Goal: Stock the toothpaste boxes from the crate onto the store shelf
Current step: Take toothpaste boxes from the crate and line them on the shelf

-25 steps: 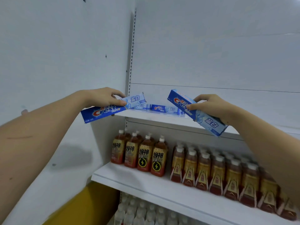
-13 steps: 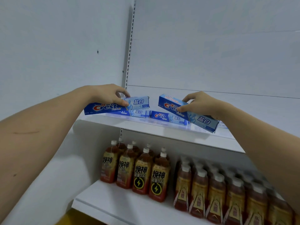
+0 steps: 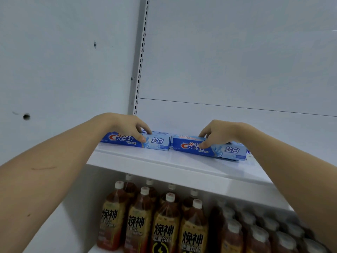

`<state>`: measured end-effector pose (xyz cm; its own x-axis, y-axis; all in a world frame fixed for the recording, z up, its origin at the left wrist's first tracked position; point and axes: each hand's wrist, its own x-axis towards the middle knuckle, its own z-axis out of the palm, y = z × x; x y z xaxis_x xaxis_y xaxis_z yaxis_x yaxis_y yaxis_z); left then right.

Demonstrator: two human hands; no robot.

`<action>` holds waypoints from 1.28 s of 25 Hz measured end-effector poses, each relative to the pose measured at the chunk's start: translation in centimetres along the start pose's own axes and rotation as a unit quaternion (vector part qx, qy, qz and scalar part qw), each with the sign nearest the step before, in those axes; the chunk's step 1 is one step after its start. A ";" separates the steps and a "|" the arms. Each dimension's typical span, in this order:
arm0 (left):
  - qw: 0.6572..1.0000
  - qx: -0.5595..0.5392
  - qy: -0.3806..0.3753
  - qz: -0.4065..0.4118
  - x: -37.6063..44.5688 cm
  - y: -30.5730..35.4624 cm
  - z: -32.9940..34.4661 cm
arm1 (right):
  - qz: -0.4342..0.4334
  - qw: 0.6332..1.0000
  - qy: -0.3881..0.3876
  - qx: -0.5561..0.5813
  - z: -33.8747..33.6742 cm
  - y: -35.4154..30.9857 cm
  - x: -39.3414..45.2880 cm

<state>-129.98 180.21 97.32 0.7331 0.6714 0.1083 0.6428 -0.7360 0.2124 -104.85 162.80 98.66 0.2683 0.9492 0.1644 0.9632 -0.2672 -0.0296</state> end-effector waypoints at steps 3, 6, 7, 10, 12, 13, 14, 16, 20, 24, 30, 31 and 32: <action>0.999 -0.003 -0.037 -0.007 0.1 0.2 -1.1 | -0.010 0.999 -0.023 -0.027 0.4 0.0 0.8; 0.998 -0.013 -0.049 -0.025 -0.4 0.4 -1.3 | -0.007 0.999 -0.031 -0.028 0.7 -0.2 0.8; 0.999 -0.008 -0.042 -0.030 -0.7 0.6 -1.3 | -0.006 0.999 -0.029 -0.024 0.8 -0.3 0.8; 0.999 0.031 0.000 -0.038 -1.8 1.4 -0.9 | -0.004 1.000 0.012 -0.001 1.0 -0.3 0.1; 0.997 0.044 0.029 -0.051 -2.8 2.0 -0.4 | -0.008 0.998 0.066 0.018 1.0 -0.2 -0.5; 0.996 0.039 0.043 -0.061 -3.2 2.2 -0.3 | -0.013 0.995 0.094 0.024 0.8 -0.2 -0.9; 0.995 0.033 0.056 -0.071 -3.9 2.6 -0.1 | -0.022 0.992 0.120 0.030 0.6 -0.3 -1.8; 0.992 0.028 0.086 -0.084 -5.9 4.0 0.2 | -0.037 0.986 0.155 0.051 0.0 -0.3 -3.9; 0.986 0.008 0.139 -0.091 -11.7 8.7 1.0 | -0.060 0.978 0.166 0.109 -0.5 -0.2 -9.3; 0.984 -0.017 0.145 -0.100 -16.8 13.1 2.2 | -0.089 0.966 0.152 0.192 0.1 -0.2 -14.7; 0.954 -0.218 0.191 -0.074 -21.5 18.4 6.2 | -0.106 0.911 0.165 0.363 2.2 -0.7 -21.8; 0.948 -0.244 0.189 -0.077 -22.1 19.2 7.4 | -0.102 0.893 0.169 0.404 3.0 -0.9 -22.9; 0.942 -0.269 0.184 -0.077 -22.6 19.9 8.6 | -0.097 0.873 0.175 0.445 3.8 -1.4 -24.2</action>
<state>-131.85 149.60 90.76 0.4494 0.8241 0.3448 0.4571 -0.5437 0.7038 -112.66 140.90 90.96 0.2270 0.8116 0.5383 0.6632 0.2759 -0.6957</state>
